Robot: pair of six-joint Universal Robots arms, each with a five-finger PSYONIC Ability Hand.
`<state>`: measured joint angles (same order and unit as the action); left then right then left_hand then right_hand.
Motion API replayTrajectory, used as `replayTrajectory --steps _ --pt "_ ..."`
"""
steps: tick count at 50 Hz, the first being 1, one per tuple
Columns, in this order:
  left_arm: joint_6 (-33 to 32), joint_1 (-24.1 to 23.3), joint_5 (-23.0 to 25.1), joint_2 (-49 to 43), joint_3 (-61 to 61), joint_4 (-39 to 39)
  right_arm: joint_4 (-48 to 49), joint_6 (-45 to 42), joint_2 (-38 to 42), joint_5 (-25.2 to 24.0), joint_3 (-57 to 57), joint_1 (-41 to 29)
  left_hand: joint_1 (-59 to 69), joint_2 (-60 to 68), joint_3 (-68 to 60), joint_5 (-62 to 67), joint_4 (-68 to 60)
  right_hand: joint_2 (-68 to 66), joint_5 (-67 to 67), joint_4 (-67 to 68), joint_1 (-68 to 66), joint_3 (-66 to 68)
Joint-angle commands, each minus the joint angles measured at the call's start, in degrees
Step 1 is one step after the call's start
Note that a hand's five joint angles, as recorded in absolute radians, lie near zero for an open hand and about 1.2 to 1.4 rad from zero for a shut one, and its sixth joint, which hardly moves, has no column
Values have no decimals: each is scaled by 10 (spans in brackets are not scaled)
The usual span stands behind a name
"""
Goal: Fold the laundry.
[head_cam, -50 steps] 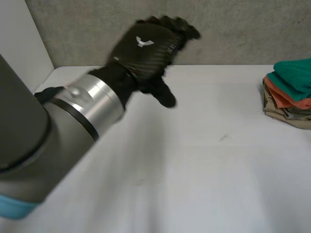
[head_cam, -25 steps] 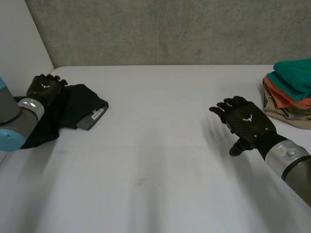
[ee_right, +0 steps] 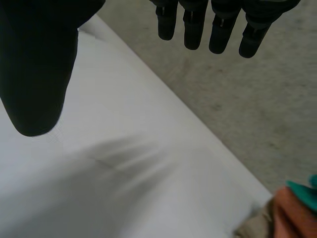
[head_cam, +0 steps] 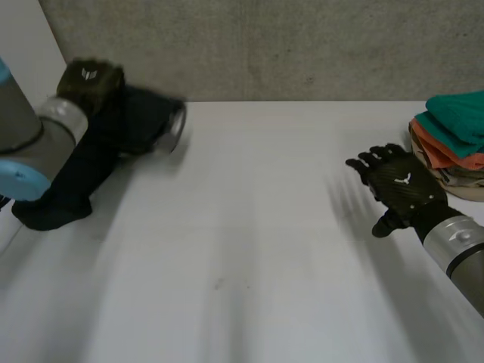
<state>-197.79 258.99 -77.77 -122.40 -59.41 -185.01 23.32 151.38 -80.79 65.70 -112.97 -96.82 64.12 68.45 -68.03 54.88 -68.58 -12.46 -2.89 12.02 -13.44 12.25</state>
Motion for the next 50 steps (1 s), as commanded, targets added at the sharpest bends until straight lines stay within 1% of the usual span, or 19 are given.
replayTrajectory --steps 1,7,8,11,12,16,21,22,23,24,25,27,28,33,39,43,44,47,50 --pt "108 -108 -4 168 -49 44 -5 7 -26 38 8 1 159 116 -120 151 -114 25 29 -20 34 -23" --pt "109 -184 -16 142 -45 63 -6 7 -32 40 7 5 159 116 -120 151 -114 25 29 -20 34 -23" --pt "109 -204 -26 112 -34 69 -6 7 -32 40 8 6 159 116 -120 151 -114 25 29 -20 34 -23" --pt "101 -230 -45 51 2 76 -6 7 -32 40 8 13 159 116 -120 151 -114 25 29 -20 34 -23" --pt "92 -240 -61 7 31 83 -6 7 -32 40 7 15 159 116 -120 151 -114 25 29 -20 34 -23" --pt "52 -261 -108 -102 120 99 -6 7 -31 40 9 22 159 116 -120 151 -114 25 29 -20 34 -23" --pt "9 -267 -156 -218 243 99 -6 7 -31 43 10 33 159 116 -120 151 -114 25 29 -20 34 -23" --pt "7 -268 -161 -230 260 98 -6 7 -31 46 10 37 92 49 -53 85 -48 25 29 -20 34 -23" --pt "8 -268 -167 -246 284 99 -6 7 -31 50 10 37 -103 -146 142 -111 148 25 29 -20 34 -23" --pt "9 -268 -168 -251 294 100 -6 7 -31 52 10 39 -233 -277 272 -241 278 25 29 -20 34 -23" --pt "11 -268 -168 -252 296 101 -6 7 -31 57 10 39 -311 -354 350 -319 356 25 29 -20 34 -23" --pt "14 -268 -168 -249 293 102 -7 7 -33 67 11 40 -491 -534 530 -499 536 25 29 -20 34 -23" --pt "20 -270 -168 -237 276 105 -13 7 -34 72 13 40 -541 -584 580 -549 586 25 29 -20 34 -23" --pt "23 -272 -167 -174 204 107 -56 6 -63 72 23 38 -541 -584 580 -549 586 25 29 -20 34 -23" --pt "17 -245 -165 -4 14 105 -172 5 -125 61 44 28 -541 -584 580 -549 586 25 29 -20 34 -23" --pt "14 -215 -165 93 -113 104 -273 7 -140 30 58 1 -536 -579 575 -543 580 25 29 -20 34 -23" --pt "14 -212 -165 107 -138 104 -304 9 -151 9 55 -10 -536 -579 575 -543 580 25 29 -20 34 -23" --pt "14 -195 -165 158 -234 104 -317 14 -154 -11 47 -27 -531 -574 570 -538 575 25 29 -20 34 -23" --pt "8 -166 -165 187 -319 98 -288 22 -129 -23 38 -67 -519 -562 558 -527 563 25 29 -20 34 -23"
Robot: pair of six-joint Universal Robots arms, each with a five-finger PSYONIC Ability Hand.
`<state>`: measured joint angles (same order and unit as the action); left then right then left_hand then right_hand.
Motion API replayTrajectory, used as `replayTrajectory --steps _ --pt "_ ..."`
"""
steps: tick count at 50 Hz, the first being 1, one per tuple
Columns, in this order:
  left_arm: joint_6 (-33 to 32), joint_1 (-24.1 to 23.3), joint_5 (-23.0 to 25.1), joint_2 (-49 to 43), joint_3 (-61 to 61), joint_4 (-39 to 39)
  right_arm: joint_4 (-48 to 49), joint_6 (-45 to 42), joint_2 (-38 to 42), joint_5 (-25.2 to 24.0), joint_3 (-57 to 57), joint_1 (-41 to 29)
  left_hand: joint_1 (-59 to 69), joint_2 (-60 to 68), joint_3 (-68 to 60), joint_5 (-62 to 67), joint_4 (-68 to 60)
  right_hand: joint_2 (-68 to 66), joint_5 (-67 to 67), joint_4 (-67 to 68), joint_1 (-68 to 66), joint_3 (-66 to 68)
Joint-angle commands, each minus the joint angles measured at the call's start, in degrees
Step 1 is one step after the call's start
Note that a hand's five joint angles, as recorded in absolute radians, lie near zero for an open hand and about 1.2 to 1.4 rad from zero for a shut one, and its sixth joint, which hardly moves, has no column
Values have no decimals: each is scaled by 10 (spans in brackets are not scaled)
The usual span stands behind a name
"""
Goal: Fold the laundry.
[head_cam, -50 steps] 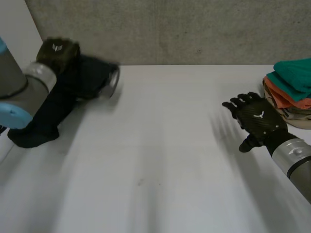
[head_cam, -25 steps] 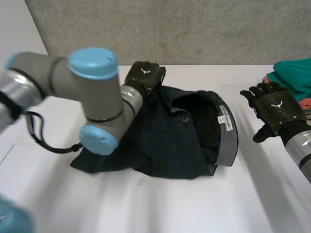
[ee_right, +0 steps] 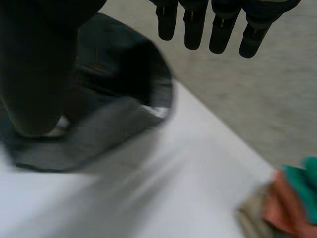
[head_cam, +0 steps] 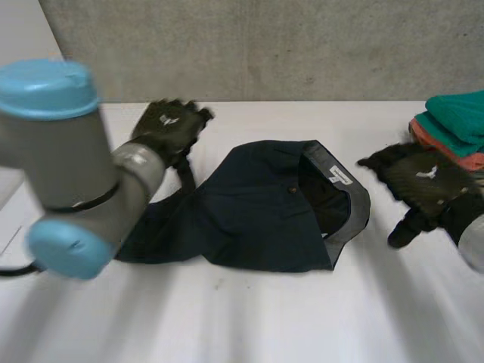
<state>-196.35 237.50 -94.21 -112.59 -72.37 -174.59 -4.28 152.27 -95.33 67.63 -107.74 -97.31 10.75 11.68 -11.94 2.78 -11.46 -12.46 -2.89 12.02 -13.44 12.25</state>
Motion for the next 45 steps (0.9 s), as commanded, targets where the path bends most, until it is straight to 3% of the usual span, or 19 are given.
replayTrajectory --steps 1,8,15,21,22,24,26,29,33,38,43,45 --pt "-9 57 0 93 -209 -7 17 18 44 -41 -14 -89 15 6 -3 -6 -8 25 29 -20 34 -23" --pt "-29 118 24 94 -351 -94 146 27 144 -27 1 -169 30 21 -18 10 -23 -25 -21 29 -15 27" --pt "-33 133 54 47 -377 -201 201 26 267 31 51 -225 102 93 -90 82 -95 -107 -103 112 -98 109" --pt "-38 128 77 6 -367 -259 259 24 312 94 75 -231 320 311 -309 300 -313 -316 -311 320 -306 318" --pt "-40 128 79 2 -364 -264 276 21 312 104 75 -230 386 377 -374 366 -379 -476 -472 480 -466 478" --pt "-50 126 78 -9 -357 -275 286 19 310 115 75 -229 589 579 -577 568 -582 -640 -636 644 -630 642" --pt "-61 123 78 -10 -352 -280 292 18 309 121 76 -228 692 683 -680 672 -685 -675 -671 680 -666 677" --pt "-83 109 78 -4 -347 -283 291 18 302 121 80 -228 693 683 -681 672 -685 -675 -671 680 -666 677" --pt "-93 95 72 61 -338 -276 262 16 231 124 91 -227 693 683 -681 672 -685 -675 -671 680 -666 677" --pt "-88 79 70 198 -335 -249 90 8 130 121 181 -192 693 683 -681 672 -685 -675 -671 680 -666 677" --pt "-55 61 70 321 -294 -166 -75 7 111 105 299 -150 693 683 -681 672 -685 -675 -671 680 -666 677" --pt "-39 61 72 323 -278 -136 -111 7 115 98 335 -143 693 683 -681 672 -685 -675 -671 680 -666 677"
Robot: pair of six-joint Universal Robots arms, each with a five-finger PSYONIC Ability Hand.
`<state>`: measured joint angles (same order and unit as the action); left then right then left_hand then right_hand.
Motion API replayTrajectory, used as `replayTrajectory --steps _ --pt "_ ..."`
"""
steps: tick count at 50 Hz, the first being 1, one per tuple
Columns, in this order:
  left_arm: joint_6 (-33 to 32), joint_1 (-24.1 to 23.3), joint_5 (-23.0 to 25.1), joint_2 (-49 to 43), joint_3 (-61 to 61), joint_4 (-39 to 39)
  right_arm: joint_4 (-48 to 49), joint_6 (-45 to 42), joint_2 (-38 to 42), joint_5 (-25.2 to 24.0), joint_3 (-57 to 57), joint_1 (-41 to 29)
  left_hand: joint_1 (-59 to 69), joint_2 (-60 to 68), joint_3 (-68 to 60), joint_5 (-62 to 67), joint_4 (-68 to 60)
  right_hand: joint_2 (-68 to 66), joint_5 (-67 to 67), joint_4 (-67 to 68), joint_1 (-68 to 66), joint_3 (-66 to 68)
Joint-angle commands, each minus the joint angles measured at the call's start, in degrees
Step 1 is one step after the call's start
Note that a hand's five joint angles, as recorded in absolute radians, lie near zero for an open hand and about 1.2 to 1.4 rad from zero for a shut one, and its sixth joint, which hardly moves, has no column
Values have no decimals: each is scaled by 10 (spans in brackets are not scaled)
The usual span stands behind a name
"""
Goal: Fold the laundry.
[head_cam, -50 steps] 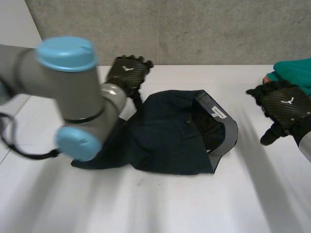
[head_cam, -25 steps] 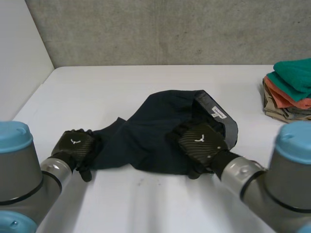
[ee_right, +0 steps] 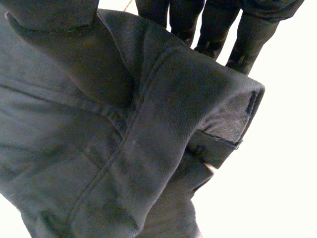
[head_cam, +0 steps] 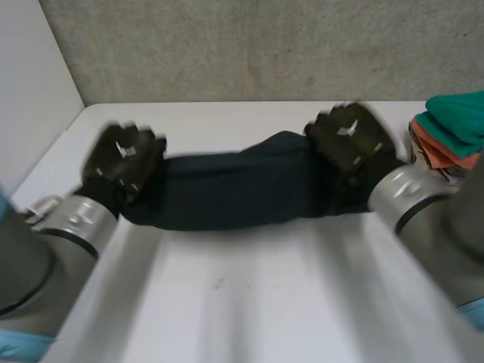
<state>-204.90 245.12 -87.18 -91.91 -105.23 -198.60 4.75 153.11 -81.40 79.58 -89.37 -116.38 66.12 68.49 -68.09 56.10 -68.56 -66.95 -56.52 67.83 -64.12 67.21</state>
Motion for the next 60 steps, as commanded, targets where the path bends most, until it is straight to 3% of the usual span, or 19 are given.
replayTrajectory --steps 1,5,16,17,18,19,21,25,32,40,44,50,60 --pt "55 -15 2 114 57 117 -220 -4 -18 -29 177 55 139 115 -119 139 -114 -130 -135 122 -159 128" --pt "78 -15 4 61 91 153 -223 -2 34 -43 214 72 139 115 -119 139 -114 -130 -135 122 -159 128" --pt "77 -17 -9 -233 236 158 -171 3 242 -30 227 51 139 115 -119 139 -114 -128 -132 119 -156 125" --pt "77 -17 -9 -261 258 159 -162 3 249 -28 227 51 82 59 -63 83 -58 -39 -44 31 -68 37" --pt "77 -18 -8 -274 268 160 -154 2 254 -23 223 51 -76 -100 96 -76 101 53 49 -62 25 -56" --pt "77 -20 -6 -280 274 160 -142 3 256 -14 218 51 -199 -223 219 -199 224 229 224 -238 200 -231" --pt "77 -27 -7 -283 282 163 -137 5 254 -5 209 51 -385 -409 405 -385 410 294 290 -303 266 -297" --pt "77 -42 -10 -246 271 171 -135 3 227 -5 178 56 -439 -463 459 -439 464 399 394 -408 370 -401" --pt "79 -47 -12 -123 170 169 -149 -11 129 -11 156 61 -423 -447 442 -423 447 389 384 -398 360 -391" --pt "77 -57 -26 -84 56 167 -231 -118 113 -19 138 97 -394 -418 414 -394 419 379 374 -387 350 -381" --pt "77 -63 -30 -98 34 140 -264 -174 114 -22 121 99 -396 -420 416 -396 420 379 374 -387 350 -381" --pt "74 -62 -27 -192 41 90 -250 -190 121 -22 102 102 -406 -430 426 -406 430 400 396 -409 372 -403" --pt "43 -64 -14 -285 94 59 -103 -190 179 -57 61 104 -379 -403 399 -379 404 414 410 -423 386 -416"
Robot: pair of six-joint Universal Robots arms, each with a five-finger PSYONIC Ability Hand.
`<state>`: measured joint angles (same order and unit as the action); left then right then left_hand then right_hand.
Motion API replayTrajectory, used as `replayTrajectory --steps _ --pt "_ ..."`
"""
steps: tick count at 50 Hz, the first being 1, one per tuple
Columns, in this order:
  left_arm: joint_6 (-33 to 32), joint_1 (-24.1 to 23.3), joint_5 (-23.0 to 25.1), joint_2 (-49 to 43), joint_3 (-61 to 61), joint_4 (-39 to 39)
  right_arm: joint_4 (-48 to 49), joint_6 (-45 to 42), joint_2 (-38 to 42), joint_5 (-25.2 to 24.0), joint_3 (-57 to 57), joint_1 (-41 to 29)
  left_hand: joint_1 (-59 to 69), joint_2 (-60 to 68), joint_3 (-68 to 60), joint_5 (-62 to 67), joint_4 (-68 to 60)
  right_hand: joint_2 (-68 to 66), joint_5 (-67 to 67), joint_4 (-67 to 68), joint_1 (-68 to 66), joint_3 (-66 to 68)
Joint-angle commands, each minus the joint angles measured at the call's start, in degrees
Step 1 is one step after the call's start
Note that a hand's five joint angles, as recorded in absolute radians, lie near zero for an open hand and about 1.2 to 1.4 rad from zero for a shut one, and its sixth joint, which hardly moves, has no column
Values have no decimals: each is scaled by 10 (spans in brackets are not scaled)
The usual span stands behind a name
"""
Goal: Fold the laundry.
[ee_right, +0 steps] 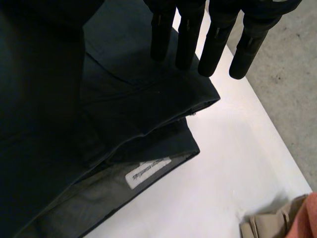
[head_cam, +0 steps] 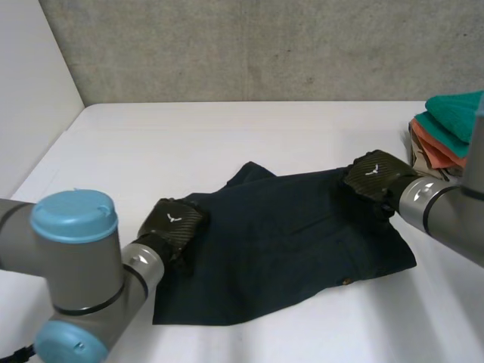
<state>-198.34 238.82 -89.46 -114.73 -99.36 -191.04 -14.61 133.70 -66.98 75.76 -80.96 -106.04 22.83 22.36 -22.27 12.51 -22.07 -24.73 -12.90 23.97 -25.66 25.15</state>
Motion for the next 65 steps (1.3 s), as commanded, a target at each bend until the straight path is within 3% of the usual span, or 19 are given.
replayTrajectory --steps 1,12,20,26,33,39,40,41,42,47,58,65 --pt "-24 0 9 -61 40 -19 97 4 40 -18 -24 0 82 87 -88 85 -90 -12 -30 19 -2 7" --pt "-28 -2 9 -68 56 -41 110 5 78 -18 -34 -1 571 576 -577 575 -579 -232 -250 239 -222 228" --pt "-33 -8 4 -61 78 -32 111 2 79 -19 -19 0 572 576 -577 575 -579 -552 -571 560 -543 548" --pt "-51 -11 4 -69 137 -29 111 2 103 -19 43 -4 572 576 -577 575 -579 -553 -571 560 -543 549" --pt "-93 2 3 -111 296 -24 113 12 138 -9 151 -8 572 576 -577 575 -579 -553 -571 560 -543 549" --pt "-87 1 1 -123 339 57 100 58 125 -9 143 -8 572 576 -577 575 -579 -553 -571 560 -543 549" --pt "-87 -3 1 -123 336 65 98 68 116 -10 136 -8 572 576 -577 575 -579 -472 -490 479 -462 468" --pt "-86 -6 1 -121 333 74 91 94 97 -9 121 -8 572 576 -577 575 -579 -274 -293 282 -265 270" --pt "-81 -13 1 -116 320 87 85 108 87 -8 114 -7 572 576 -577 575 -579 -199 -217 207 -190 195" --pt "-72 -21 2 -81 267 91 28 190 63 -14 105 7 572 576 -577 575 -579 -2 -20 9 7 -2" --pt "-72 -22 0 -2 186 91 -57 223 101 -86 108 29 572 576 -577 575 -579 71 52 -63 80 -75" --pt "-72 -23 0 18 164 91 -46 220 145 -88 107 22 572 576 -577 575 -579 34 16 -26 43 -38"
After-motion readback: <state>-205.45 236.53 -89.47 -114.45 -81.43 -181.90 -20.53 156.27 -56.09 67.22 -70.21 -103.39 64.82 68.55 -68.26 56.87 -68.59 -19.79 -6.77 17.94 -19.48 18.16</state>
